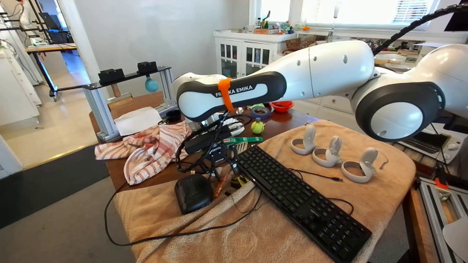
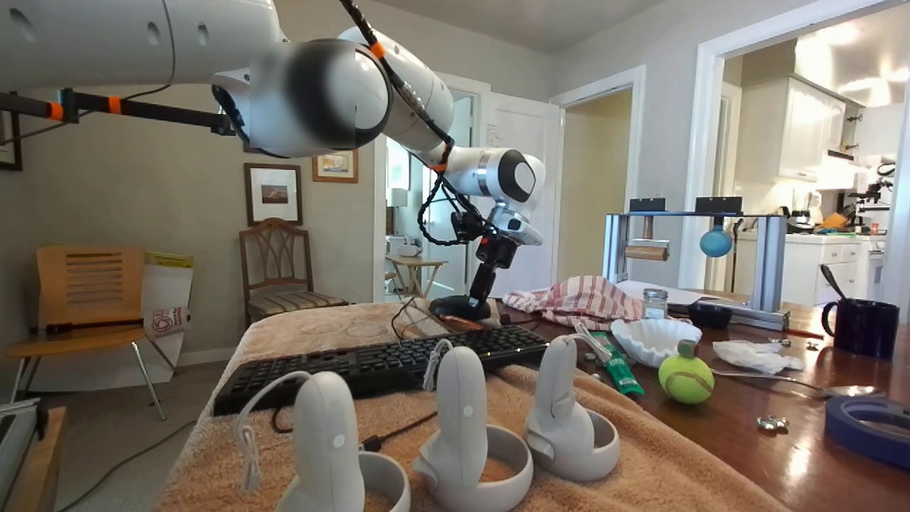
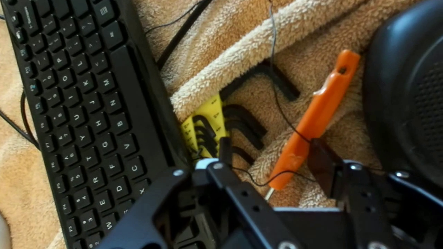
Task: Put the spatula on top of the keyboard.
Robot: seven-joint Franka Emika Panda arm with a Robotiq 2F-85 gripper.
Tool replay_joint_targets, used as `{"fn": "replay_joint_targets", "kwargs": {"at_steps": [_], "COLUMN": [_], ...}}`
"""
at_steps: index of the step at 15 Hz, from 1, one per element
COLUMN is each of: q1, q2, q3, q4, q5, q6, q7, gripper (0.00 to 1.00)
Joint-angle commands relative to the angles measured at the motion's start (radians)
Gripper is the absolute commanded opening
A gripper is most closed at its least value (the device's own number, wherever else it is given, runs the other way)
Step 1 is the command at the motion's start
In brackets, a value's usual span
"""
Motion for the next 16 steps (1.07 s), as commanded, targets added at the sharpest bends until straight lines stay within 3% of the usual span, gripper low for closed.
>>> {"fn": "replay_joint_targets", "kwargs": {"at_steps": [1, 16], "q1": [0.006, 0.001], "q2": [0.031, 0.046], "q3": [-0.006, -0.013], "q4": [0.042, 0.041], "q5": [-0.004, -0.005], "q6": [0.018, 0.007], "q7": [0.020, 0.055], "gripper": [0.59, 0.55]}}
